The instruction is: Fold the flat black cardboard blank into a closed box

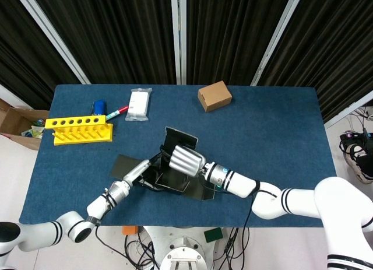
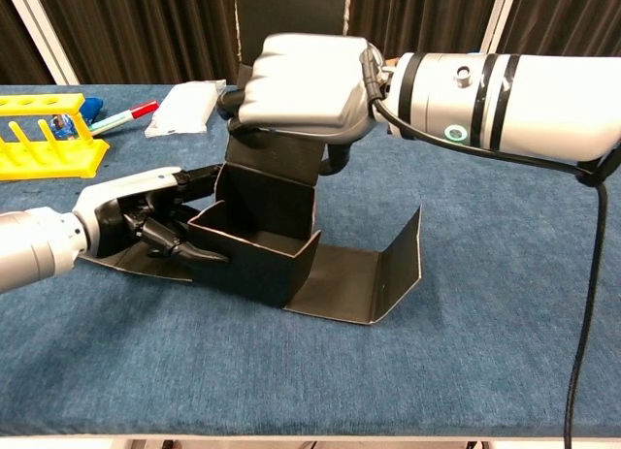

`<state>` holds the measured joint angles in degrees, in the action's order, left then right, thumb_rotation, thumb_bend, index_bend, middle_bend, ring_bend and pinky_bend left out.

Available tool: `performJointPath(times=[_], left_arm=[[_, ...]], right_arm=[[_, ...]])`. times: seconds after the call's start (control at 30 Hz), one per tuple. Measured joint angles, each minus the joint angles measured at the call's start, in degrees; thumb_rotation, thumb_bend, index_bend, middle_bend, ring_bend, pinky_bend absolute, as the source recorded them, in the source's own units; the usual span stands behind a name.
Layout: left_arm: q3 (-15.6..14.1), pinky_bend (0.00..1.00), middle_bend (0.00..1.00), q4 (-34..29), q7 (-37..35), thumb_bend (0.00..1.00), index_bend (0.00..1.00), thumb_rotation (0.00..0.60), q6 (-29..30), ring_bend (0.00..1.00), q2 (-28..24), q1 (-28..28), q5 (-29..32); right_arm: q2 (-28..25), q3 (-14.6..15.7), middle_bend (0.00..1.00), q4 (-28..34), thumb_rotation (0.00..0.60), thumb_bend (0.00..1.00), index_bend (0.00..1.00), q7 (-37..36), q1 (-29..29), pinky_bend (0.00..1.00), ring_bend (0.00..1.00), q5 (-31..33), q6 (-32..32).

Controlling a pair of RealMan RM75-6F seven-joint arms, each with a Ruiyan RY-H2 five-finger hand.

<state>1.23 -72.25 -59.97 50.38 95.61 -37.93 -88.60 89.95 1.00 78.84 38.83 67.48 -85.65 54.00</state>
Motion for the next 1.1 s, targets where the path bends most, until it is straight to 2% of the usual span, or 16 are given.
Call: performJointPath(times=[0.13, 0.27, 0.33, 0.4, 0.53, 0.87, 1.1], left_arm=[[-0.66, 0.93, 0.23, 1.18, -3.55, 0.06, 0.2, 0.6, 0.05, 0.62, 0.47, -0.55, -0.64], [-0.93, 0.93, 0.25, 2.32, -2.09, 0.06, 0.22, 0.6, 0.25, 0.62, 1.23, -0.66, -0.3], [-0.91, 0.93, 0.25, 2.42, -1.62, 0.06, 0.23, 0.6, 0.5, 0.62, 1.46, -0.56, 0.22], [-0.84, 0.93, 0.26, 2.38, -1.38, 0.05, 0.24, 0.6, 0.78, 0.62, 1.52, -0.43, 0.59], [-0.86, 0.94, 0.27, 1.96, -0.72, 0.05, 0.25, 0.6, 0.9, 0.62, 1.29, -0.27, 1.17], [-0.59, 0.94, 0.27, -0.22, 0.77, 0.05, 0.26, 0.6, 1.6, 0.63, -0.43, 0.47, 2.43], [-0.06, 0.94, 0.3, -3.61, 0.4, 0.05, 0.28, 0.6, 2.18, 0.63, -4.12, 0.9, 3.07]], right_arm=[[1.82, -0.9, 0.28, -2.73, 0.6, 0.24, 0.51, -2.57, -0.81, 0.79, 0.79, -1.33, 0.91], [3.18, -1.58, 0.17, -4.39, 0.6, 0.23, 0.27, -5.0, -1.72, 0.78, 0.77, -1.97, 1.42], [3.58, -2.02, 0.11, -4.66, 0.6, 0.23, 0.09, -6.3, -2.34, 0.77, 0.75, -2.12, 1.72], [3.76, -2.47, 0.07, -4.64, 0.6, 0.22, 0.01, -7.21, -2.96, 0.76, 0.73, -2.09, 1.93], [3.45, -3.43, 0.03, -3.66, 0.6, 0.21, 0.0, -8.2, -4.23, 0.76, 0.72, -1.06, 2.01], [0.49, -6.19, 0.01, 0.6, 0.6, 0.2, 0.0, -12.46, -7.7, 0.79, 0.71, 3.78, 1.81], [-1.49, -7.73, 0.03, 2.9, 0.6, 0.2, 0.0, -20.94, -9.95, 0.8, 0.71, 3.48, 4.22]])
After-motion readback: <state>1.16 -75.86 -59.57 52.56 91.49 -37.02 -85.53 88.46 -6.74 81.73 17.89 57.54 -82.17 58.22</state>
